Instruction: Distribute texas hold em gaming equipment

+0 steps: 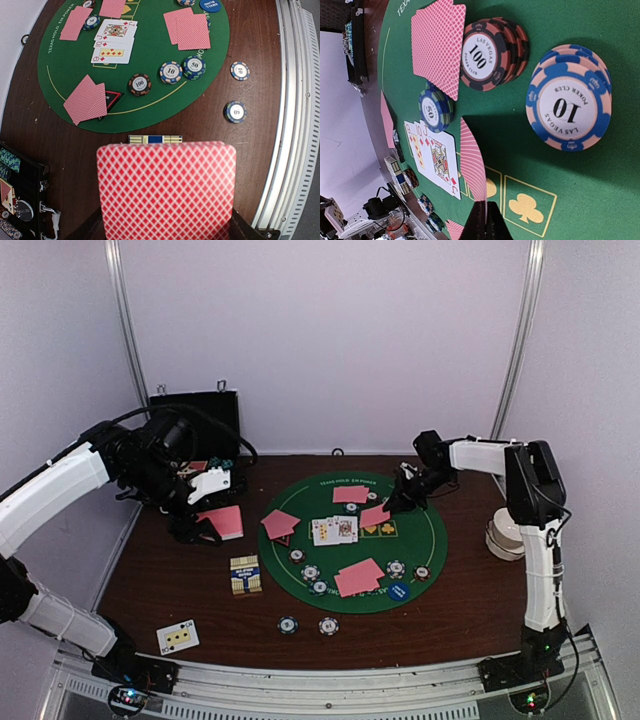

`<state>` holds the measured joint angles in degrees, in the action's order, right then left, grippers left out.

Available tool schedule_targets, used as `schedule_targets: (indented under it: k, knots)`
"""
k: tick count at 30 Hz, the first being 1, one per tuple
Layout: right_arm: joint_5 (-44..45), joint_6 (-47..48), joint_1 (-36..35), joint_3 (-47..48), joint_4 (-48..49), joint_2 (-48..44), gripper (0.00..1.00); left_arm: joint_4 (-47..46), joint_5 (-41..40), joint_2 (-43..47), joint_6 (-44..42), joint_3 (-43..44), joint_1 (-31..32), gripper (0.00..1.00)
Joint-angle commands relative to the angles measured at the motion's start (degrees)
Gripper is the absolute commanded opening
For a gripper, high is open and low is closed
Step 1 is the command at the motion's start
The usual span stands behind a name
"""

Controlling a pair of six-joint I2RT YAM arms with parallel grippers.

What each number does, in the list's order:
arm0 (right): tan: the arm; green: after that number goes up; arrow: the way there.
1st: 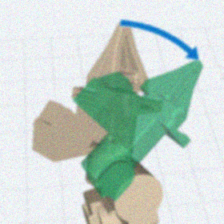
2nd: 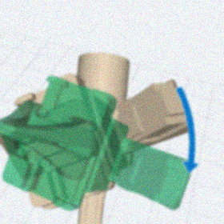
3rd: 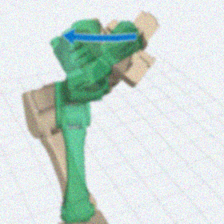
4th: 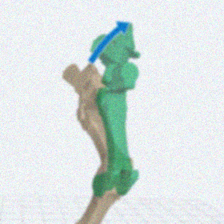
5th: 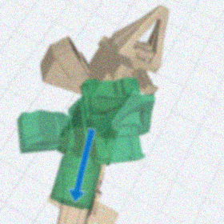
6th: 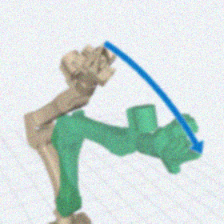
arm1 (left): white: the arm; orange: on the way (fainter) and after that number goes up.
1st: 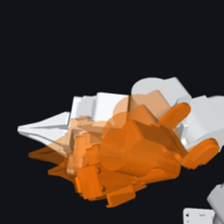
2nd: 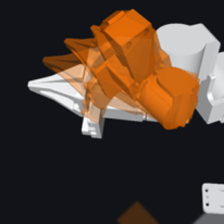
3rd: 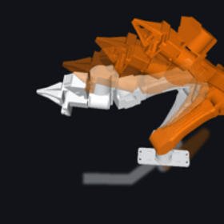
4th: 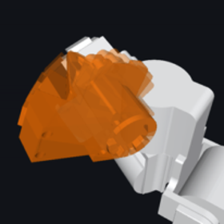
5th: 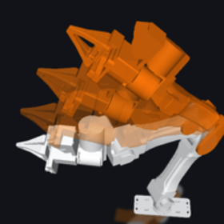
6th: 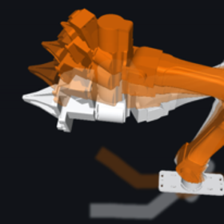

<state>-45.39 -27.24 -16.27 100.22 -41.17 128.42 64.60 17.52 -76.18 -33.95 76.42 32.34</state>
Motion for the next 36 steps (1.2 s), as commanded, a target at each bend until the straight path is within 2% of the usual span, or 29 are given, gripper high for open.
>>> schedule_targets:
  k: [1, 3, 11, 18, 21, 25, 28, 32, 36]
  knots:
    - [1.46, 1.8, 0.28, 2.97, -2.27, 1.99, 0.0, -1.3, 0.39, 1.0, 0.14, 1.0, -0.08, 0.0]
    - [2.47, 2.17, 0.27, 3.57, -3.0, 2.47, 0.01, -1.26, 0.46, 0.91, 0.19, 1.1, -0.08, 0.0]
    - [7.83, 4.89, 0.12, 4.33, -6.9, 0.66, 0.33, -1.25, 0.47, 0.86, 0.12, 1.1, -0.08, 0.0]
    - [14.21, 6.14, -1.45, 3.14, -8.84, -6.73, 0.51, -1.25, 0.88, 0.34, 0.37, 1.51, -0.08, 0.0]
    - [16.46, 6.05, -2.89, 2.6, -9.69, -10.1, 0.54, -1.26, 0.98, 0.17, 0.41, 1.67, -0.08, 0.0]
    - [15.12, 2.23, -6.85, -1.98, -3.73, -17.24, 0.62, -1.31, 1.03, -0.07, 0.71, 1.7, -0.08, 0.0]
    - [12.92, -2.21, -12.55, -4.04, 2.58, -21.15, 0.71, -1.57, 1.06, -0.25, 0.83, 1.7, -0.08, 0.0]
    - [8.87, -9.16, -20.84, -4.79, 10.19, -22.68, 0.78, -1.93, 1.0, -0.95, 1.18, 2.5, -0.08, 0.0]
    - [4.47, -17.33, -27.62, -6.93, 22.07, -21.59, 0.81, -1.93, 1.47, -1.01, 1.4, 2.85, -0.08, 0.0]
